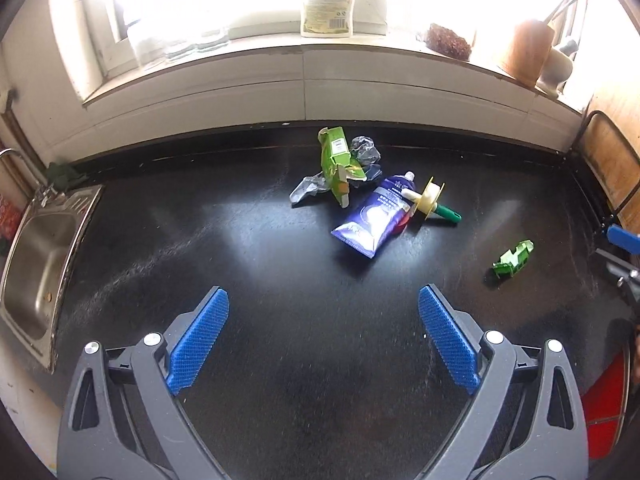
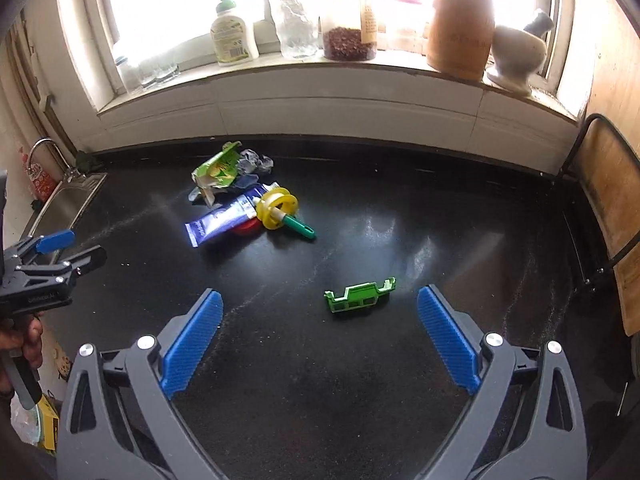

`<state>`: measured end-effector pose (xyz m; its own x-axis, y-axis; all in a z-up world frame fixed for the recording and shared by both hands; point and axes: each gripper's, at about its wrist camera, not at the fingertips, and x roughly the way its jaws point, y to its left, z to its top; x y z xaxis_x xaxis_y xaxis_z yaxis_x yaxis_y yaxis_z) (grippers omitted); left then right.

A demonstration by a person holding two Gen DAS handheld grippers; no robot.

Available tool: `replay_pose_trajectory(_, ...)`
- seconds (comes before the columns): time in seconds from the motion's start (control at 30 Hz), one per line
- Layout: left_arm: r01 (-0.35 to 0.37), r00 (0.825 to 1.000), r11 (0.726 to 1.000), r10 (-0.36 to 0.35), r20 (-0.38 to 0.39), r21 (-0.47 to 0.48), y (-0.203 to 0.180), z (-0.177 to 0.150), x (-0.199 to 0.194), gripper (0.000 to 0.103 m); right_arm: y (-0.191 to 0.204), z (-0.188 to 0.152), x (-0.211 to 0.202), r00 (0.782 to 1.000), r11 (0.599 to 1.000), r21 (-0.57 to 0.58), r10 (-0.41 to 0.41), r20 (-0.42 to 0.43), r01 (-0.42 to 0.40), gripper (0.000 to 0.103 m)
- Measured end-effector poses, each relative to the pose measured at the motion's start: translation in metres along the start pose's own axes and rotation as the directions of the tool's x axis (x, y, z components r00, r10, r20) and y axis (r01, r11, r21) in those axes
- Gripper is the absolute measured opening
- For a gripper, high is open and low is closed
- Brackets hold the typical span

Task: Collect trash
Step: 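Grasp the green juice carton with the left tool while the right tool grasps the green plastic clip, then carry the carton and clip to the bin and open both tools over it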

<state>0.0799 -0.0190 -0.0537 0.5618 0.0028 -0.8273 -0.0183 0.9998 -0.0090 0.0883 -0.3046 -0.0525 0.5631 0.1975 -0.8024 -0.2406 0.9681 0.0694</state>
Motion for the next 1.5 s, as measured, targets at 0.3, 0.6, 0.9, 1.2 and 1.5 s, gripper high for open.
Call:
replay_pose_trajectory(0.3,0.024,0.999,0.999,-0.022,-0.044,0.037,-0.003,0.065,0.086,0.093,-0.016,0.004,0.083,0.994,0.999,0.028,-0.016,-0.109,0.019,0.095)
replay_pose_trajectory(0.6,0.051,0.994,0.994,-0.041,-0.1,0.1,-0.006,0.127,0.181,0.091,-0.03,0.005,0.14,0.979,0.994,0.084,-0.056,-0.198,0.074,0.095)
replay_pose_trajectory(0.9,0.091,0.986,0.993,-0.079,-0.148,0.073,-0.001,0.137,0.221,0.034,-0.033,0.007,0.163,0.963,0.994,0.069,-0.064,-0.261,0.084,0.076)
replay_pose_trajectory(1.2,0.075,0.996,0.996,-0.073,-0.044,0.04,0.006,0.139,0.156,0.024,-0.023,0.018,0.124,0.987,0.997,0.052,-0.048,-0.155,0.057,0.076)
replay_pose_trajectory(1.5,0.044,0.999,0.999,-0.044,0.022,0.006,0.013,0.093,0.051,0.024,-0.015,0.014,0.064,0.999,1.0,0.012,-0.014,-0.049,0.014,0.076)
